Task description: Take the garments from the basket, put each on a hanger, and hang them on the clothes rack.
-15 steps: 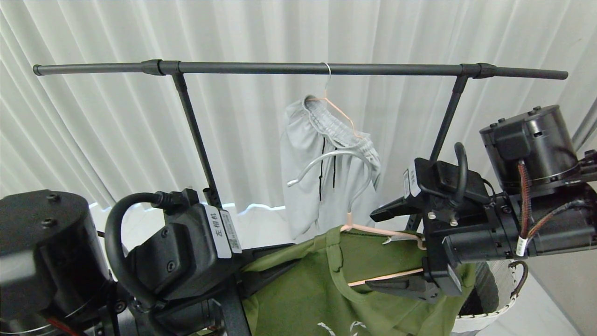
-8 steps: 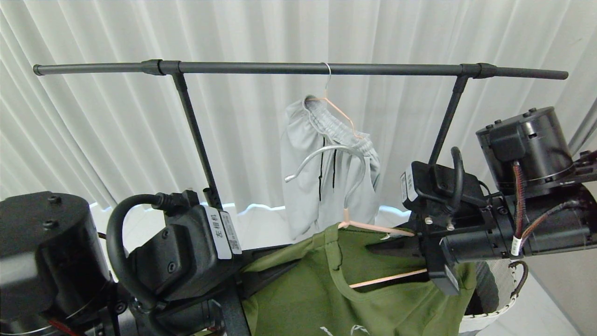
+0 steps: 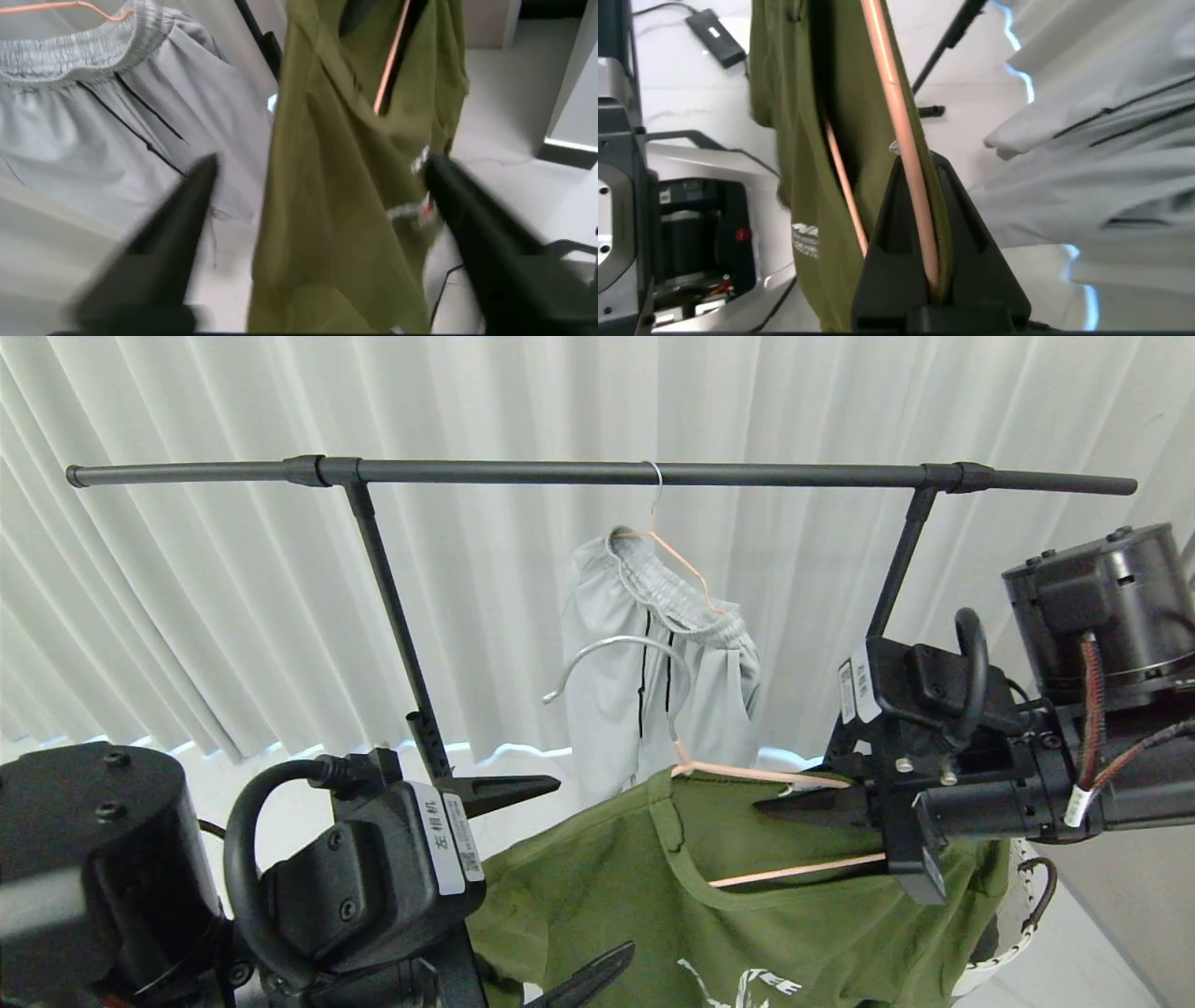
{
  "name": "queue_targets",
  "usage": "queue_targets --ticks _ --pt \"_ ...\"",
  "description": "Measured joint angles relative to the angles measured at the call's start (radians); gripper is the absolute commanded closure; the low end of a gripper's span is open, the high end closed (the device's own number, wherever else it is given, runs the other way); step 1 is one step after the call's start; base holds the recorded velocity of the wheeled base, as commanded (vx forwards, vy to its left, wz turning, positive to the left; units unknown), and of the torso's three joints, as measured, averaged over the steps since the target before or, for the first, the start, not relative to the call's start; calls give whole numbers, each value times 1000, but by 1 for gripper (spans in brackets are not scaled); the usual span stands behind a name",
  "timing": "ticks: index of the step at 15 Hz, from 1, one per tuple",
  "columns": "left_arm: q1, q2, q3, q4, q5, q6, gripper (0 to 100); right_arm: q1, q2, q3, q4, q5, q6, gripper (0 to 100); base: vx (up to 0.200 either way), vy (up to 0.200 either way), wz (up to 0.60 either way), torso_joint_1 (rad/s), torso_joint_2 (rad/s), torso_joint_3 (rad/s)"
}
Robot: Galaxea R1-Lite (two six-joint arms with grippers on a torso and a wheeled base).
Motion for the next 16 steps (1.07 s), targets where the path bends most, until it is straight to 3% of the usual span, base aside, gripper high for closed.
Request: queue_targets --ticks 3,6,12,16 --pt "29 -12 24 0 2 -3 0 -41 -30 3 -5 -6 -12 100 0 0 0 0 0 0" --pt "129 -32 51 -1 5 -3 0 -71 -63 2 -7 -3 -54 100 0 0 0 0 0 0" --pt "227 -88 139 -1 6 -2 0 -103 -89 5 -43 3 -43 100 0 0 0 0 0 0" --pt "384 -93 222 0 7 43 0 -103 -94 6 -92 6 -27 100 0 0 0 0 0 0"
